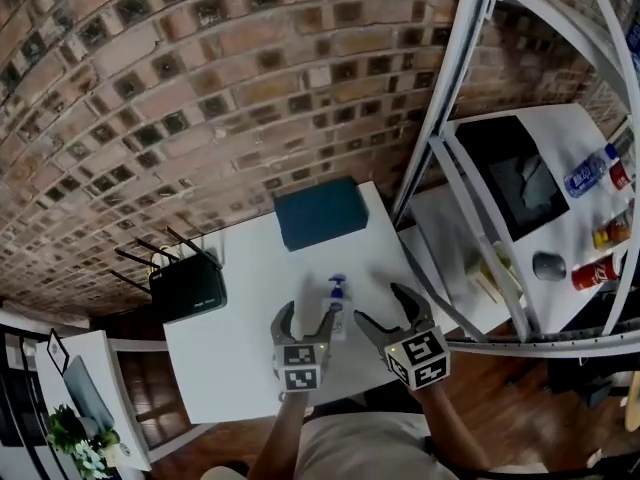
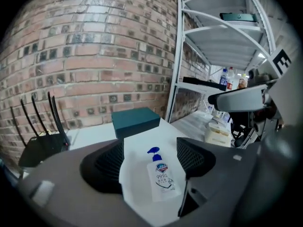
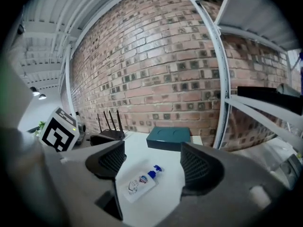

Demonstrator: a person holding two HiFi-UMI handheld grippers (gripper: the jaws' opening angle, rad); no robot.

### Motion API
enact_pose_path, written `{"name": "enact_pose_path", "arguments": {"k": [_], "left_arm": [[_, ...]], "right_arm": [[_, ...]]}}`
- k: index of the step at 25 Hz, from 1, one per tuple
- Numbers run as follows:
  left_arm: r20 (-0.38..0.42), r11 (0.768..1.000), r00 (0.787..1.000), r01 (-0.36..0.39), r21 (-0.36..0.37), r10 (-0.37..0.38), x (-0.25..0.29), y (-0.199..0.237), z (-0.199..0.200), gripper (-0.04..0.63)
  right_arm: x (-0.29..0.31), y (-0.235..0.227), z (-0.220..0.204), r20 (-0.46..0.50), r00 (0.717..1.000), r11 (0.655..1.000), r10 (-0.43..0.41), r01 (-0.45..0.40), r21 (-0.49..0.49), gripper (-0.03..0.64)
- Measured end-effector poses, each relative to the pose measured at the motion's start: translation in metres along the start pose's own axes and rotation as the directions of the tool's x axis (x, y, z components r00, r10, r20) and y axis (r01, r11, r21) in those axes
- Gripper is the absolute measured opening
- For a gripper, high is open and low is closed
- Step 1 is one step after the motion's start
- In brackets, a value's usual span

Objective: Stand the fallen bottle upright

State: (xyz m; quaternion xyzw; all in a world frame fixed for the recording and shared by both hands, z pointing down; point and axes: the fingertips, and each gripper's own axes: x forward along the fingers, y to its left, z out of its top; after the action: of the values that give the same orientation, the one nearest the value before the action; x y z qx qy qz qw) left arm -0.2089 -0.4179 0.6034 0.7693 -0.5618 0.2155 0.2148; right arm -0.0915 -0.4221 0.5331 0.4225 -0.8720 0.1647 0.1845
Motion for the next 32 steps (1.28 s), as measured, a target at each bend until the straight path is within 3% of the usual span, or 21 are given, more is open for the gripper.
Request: {"name": "enact_pose_path", "arguments": {"k": [6,13,23,28,32], "left_arm": [[-0.172,0.998,0.984,0.043,0.038,-0.035,0.061,-0.013,-0.041,0.37],[-0.273,0.999,0.961,0.053,0.01,-0.048,0.117,-0.018,-0.056,0.326],[-0.433,0.998,0.9,0.066,0.008,-0.056,0.154,-0.029,-0.086,0.256],[-0.507,0.997,0.862,0.057,0.051,-0.023,0.158,-0.026,-0.092,0.243],[-0.559,0.989,0.826,0.13,0.065,-0.071,0.158,-0.028,-0.097,0.214]], "right_arm": [[0.019,-0.023,-0.018,-0.048,0.998,0.999,0.03,-0.027,0.047,0.356],[0.04,-0.062,-0.035,-0.095,0.995,0.994,0.001,0.009,0.11,0.356],[0.054,-0.09,-0.033,-0.102,0.995,0.99,-0.014,0.028,0.14,0.356],[0.057,-0.09,-0.031,-0.099,0.995,0.987,-0.014,0.029,0.156,0.356],[0.057,-0.088,-0.03,-0.098,0.995,0.986,-0.015,0.031,0.162,0.356]]}}
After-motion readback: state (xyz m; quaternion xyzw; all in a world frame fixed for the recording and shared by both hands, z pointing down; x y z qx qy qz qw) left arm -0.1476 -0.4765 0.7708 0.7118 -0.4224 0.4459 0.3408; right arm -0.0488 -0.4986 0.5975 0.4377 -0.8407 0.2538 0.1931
